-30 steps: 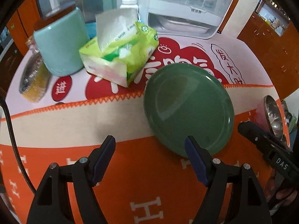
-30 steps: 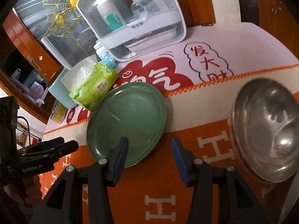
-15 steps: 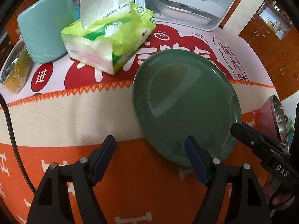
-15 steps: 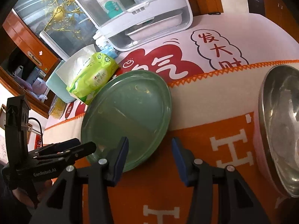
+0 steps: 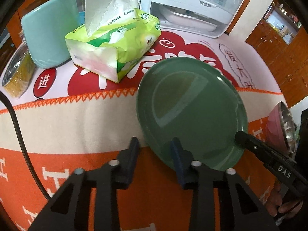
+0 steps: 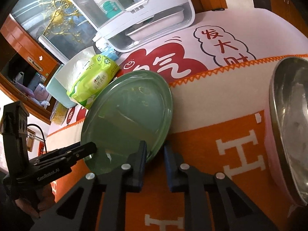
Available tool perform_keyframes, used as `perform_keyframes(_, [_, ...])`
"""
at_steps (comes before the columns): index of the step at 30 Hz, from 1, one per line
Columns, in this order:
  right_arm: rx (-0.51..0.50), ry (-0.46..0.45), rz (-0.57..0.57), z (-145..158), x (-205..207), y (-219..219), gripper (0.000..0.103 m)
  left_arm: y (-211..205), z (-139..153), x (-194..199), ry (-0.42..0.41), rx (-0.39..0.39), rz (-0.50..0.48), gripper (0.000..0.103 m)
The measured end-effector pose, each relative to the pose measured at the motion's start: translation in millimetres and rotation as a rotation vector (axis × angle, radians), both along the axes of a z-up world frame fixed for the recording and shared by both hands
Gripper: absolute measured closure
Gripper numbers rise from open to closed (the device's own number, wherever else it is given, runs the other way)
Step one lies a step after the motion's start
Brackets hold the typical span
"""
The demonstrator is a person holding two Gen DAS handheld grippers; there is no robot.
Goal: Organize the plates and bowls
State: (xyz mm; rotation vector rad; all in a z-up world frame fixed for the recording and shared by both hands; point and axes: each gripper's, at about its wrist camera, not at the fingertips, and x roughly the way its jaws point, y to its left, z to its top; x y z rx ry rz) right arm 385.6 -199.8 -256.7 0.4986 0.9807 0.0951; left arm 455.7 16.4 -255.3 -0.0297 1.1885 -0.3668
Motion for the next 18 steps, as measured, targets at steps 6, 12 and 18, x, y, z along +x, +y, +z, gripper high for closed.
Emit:
perform_keyframes(6, [-0.008, 0.009, 0.006, 1, -1, 1, 0.086, 2, 1, -5, 0.005, -0.020, 0.013, 0.082])
perform_keyframes(12, [-0.006, 0.020, 0.010, 3, -6, 2, 0.087, 2, 2, -10, 0.015, -0.018, 0.009, 0.082])
perform_keyframes(18, [-0.005, 0.028, 0.022, 9, -14, 3, 0.087, 5, 5, -19, 0.023, -0.021, 0.007, 0.082])
